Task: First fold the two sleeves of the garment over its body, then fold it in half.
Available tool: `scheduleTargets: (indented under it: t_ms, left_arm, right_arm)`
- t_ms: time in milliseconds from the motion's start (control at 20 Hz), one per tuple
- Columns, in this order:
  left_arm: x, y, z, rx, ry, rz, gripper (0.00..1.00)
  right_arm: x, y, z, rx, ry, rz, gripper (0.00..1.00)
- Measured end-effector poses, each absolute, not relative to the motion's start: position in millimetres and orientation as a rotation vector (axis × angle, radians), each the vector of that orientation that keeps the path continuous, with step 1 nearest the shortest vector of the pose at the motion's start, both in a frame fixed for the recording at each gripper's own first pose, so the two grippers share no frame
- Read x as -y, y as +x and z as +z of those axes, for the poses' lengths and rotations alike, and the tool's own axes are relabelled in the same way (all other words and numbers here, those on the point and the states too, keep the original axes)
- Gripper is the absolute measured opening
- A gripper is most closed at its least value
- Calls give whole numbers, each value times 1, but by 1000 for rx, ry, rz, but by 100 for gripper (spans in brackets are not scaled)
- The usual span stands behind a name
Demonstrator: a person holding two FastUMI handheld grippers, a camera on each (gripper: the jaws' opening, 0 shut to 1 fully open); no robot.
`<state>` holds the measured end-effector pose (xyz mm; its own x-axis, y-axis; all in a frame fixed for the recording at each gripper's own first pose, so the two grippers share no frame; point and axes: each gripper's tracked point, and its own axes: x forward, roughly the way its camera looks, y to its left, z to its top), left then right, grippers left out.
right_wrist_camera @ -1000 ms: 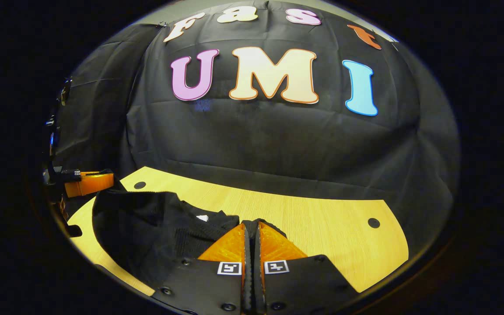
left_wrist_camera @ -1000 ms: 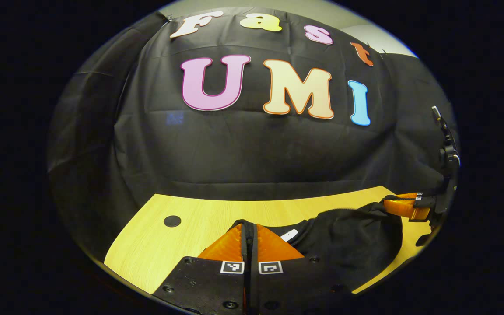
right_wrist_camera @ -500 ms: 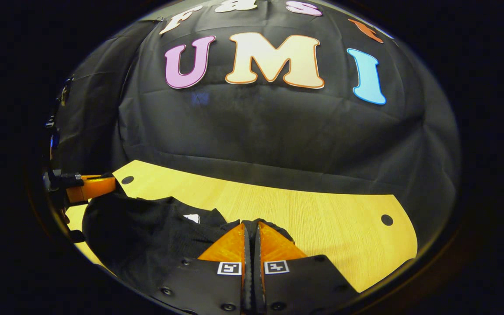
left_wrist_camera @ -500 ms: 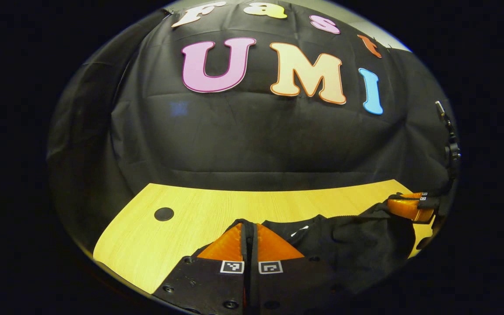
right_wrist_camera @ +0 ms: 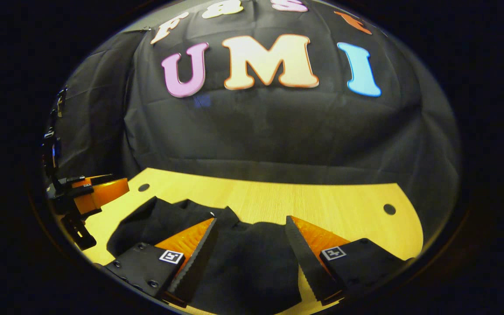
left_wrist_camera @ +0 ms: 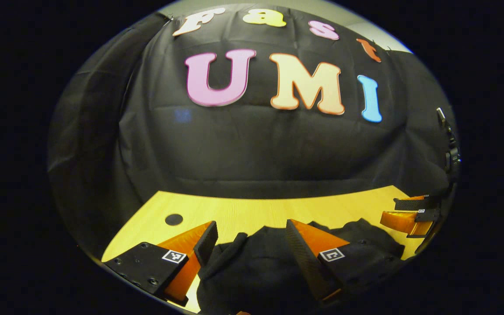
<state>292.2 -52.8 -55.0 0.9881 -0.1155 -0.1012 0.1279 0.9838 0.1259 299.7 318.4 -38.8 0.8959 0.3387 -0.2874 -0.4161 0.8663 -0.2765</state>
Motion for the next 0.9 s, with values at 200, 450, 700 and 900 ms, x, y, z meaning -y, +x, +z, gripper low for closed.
scheduleTargets:
  t_ms: [200,450,700,900]
  left_arm:
    - [78,237,8,27,172,-149,92]
    - [98,154,47,100,87,-178,93]
    - [100,78,63,135,40,-156,92]
    - [104,28,54,166,50,-118,92]
  right_arm:
    - [-315,228,14,-148,-279,480,98]
    - [-298,125,67,21,-259,524,95]
    - [-292,30,94,170,-263,592,94]
    - [-274,-26,69,185,-231,639,97]
